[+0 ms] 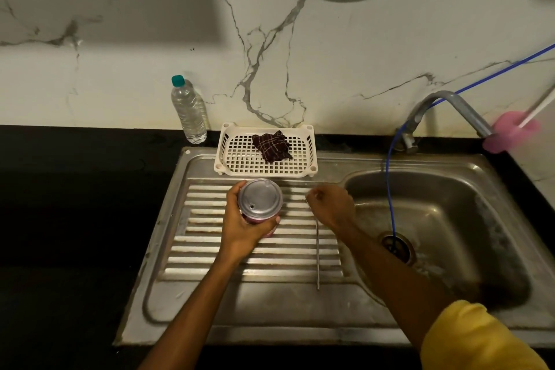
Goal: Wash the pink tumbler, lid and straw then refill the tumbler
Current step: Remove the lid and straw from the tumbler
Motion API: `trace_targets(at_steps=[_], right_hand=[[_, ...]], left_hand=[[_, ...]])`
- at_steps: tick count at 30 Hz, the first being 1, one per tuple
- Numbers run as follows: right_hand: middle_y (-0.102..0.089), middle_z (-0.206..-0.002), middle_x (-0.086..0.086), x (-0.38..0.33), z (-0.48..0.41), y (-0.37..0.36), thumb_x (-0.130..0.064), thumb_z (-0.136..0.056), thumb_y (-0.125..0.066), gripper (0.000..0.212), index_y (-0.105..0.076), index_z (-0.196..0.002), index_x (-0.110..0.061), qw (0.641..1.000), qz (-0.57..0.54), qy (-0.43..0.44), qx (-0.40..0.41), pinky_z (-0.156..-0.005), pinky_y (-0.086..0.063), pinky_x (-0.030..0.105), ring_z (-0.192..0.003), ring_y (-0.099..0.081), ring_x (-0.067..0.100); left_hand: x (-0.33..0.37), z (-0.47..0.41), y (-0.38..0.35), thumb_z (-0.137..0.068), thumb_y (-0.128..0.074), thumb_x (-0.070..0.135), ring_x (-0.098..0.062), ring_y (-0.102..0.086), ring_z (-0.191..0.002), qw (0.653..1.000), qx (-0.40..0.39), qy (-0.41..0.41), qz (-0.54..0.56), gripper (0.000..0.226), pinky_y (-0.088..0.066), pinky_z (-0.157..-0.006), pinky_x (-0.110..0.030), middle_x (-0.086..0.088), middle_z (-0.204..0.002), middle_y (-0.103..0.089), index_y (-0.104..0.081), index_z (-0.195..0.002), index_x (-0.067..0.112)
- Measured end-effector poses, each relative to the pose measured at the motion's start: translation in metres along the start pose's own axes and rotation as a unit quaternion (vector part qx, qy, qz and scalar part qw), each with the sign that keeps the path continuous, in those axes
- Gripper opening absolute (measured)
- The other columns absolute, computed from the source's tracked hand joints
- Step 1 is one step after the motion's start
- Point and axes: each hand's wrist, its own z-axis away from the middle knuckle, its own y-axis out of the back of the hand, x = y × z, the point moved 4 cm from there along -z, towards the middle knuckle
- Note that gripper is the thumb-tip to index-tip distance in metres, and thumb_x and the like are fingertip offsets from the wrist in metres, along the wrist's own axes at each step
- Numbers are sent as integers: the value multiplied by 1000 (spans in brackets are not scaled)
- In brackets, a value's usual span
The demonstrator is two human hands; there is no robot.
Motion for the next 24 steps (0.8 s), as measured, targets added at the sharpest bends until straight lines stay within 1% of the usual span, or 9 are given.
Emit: trace_targets(at_steps=[2,5,8,11,15,18,20,22,24], right_hand=[[-68,-78,-8,-28,-2,7,-37,-97,-59,23,-71,-82,-23,999,-3,42,22,-71,-51,27,-71,-62,6],[-68,-85,-11,-76,0,11,-43,-98,-58,27,-74,-92,-22,994,-13,110,17,-64,-38,21,-74,-58,4],[-67,-88,-4,-112,3,4,-52,-97,-56,36,-72,-91,-20,987,-22,158,-3,-67,-43,27,-80,-61,13],[-64,-100,7,-130,0,-9,-59,-98,-46,48,-69,-97,-16,984,69,158,-33,-80,-51,39,-94,-62,26],[-61,-119,12,-139,-5,-16,-58,-99,-41,54,-62,-120,-12,981,145,121,-54,-88,-48,44,-112,-56,33],[-64,-113,11,-140,-4,-24,-52,-98,-45,47,-64,-112,-11,981,151,107,-53,-84,-47,41,-108,-58,32],[-66,-104,12,-139,-2,-26,-45,-98,-47,41,-66,-103,-9,985,126,111,-37,-83,-49,39,-101,-61,32],[-66,-97,12,-139,-1,-26,-39,-98,-51,36,-66,-96,-7,988,95,120,-30,-79,-47,35,-94,-62,29],[-64,-89,10,-138,-1,-25,-36,-97,-55,32,-66,-91,-6,990,67,119,-43,-73,-40,30,-86,-60,25]], left_hand=[[0,0,2,-57,-95,-1,6,-54,-115,1000,7,-1,-5,97,-47,-86,-8,4,-131,-52,-41,-136,18],[2,0,1,-52,-98,18,-1,-56,-115,1000,16,-6,-16,99,-47,-88,-10,7,-129,-53,-41,-133,24],[2,-1,-4,-49,-100,24,-11,-59,-115,999,30,-2,-14,103,-52,-82,-13,-1,-130,-53,-40,-132,29],[0,-1,-8,-46,-97,35,-13,-61,-114,999,44,-5,-18,105,-52,-83,-13,-5,-130,-55,-42,-134,24],[1,0,-11,-49,-96,31,-7,-62,-114,998,58,4,-9,103,-51,-87,-13,0,-127,-60,-43,-136,18],[1,2,-15,-56,-98,9,4,-64,-103,998,53,19,2,98,-52,-75,-10,6,-120,-62,-42,-135,25],[-3,3,-15,-54,-97,20,1,-66,-100,998,61,29,-8,98,-53,-74,-12,9,-118,-65,-43,-135,30],[-6,3,-12,-49,-93,33,-5,-67,-101,996,69,41,-32,98,-55,-80,-19,10,-117,-66,-44,-134,35],[-8,1,-11,-47,-96,33,-7,-67,-100,995,68,51,-48,101,-58,-81,-27,12,-115,-65,-45,-134,39]])
